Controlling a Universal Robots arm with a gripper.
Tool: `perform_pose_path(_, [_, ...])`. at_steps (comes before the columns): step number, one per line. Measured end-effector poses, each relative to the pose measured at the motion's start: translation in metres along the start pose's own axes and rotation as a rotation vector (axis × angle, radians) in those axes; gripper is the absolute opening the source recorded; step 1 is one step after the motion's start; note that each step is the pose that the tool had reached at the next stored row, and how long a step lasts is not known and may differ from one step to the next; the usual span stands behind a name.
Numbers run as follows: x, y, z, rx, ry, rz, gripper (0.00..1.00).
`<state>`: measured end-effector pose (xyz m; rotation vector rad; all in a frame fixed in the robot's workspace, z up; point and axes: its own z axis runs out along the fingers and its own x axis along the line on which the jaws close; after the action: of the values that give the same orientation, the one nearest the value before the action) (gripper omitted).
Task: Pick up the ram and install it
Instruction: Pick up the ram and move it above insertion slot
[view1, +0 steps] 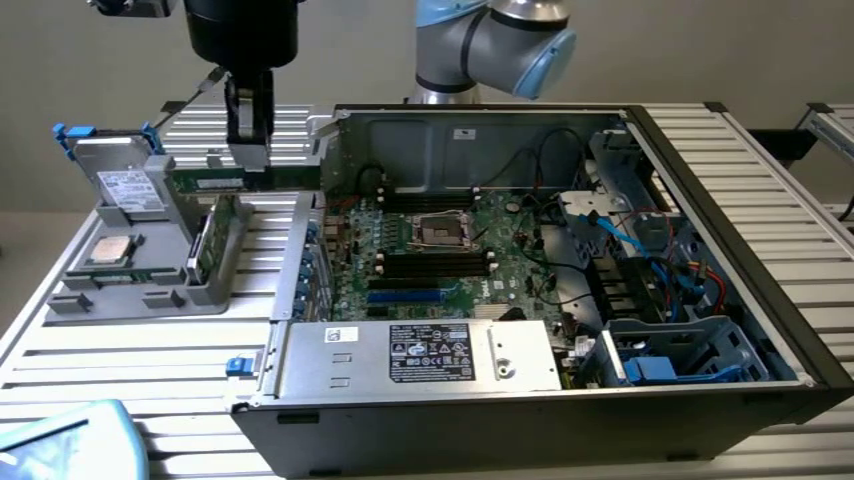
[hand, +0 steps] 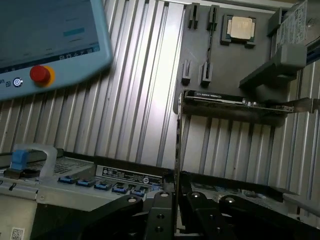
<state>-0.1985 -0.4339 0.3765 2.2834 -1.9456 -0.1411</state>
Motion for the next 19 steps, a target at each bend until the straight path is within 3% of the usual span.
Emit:
perform_pose_path(14, [0.009,-0.0554,-0.0167,-0.0005,0.007,0.001,0.14])
perform_pose_path(16, [0.01,-0.0605,-0.0177,0.007,0.0083,0.002,0.14])
perform_pose_path(19, [0.011,-0.0676,-0.0189,0.0275,0.0115,0.002,0.14])
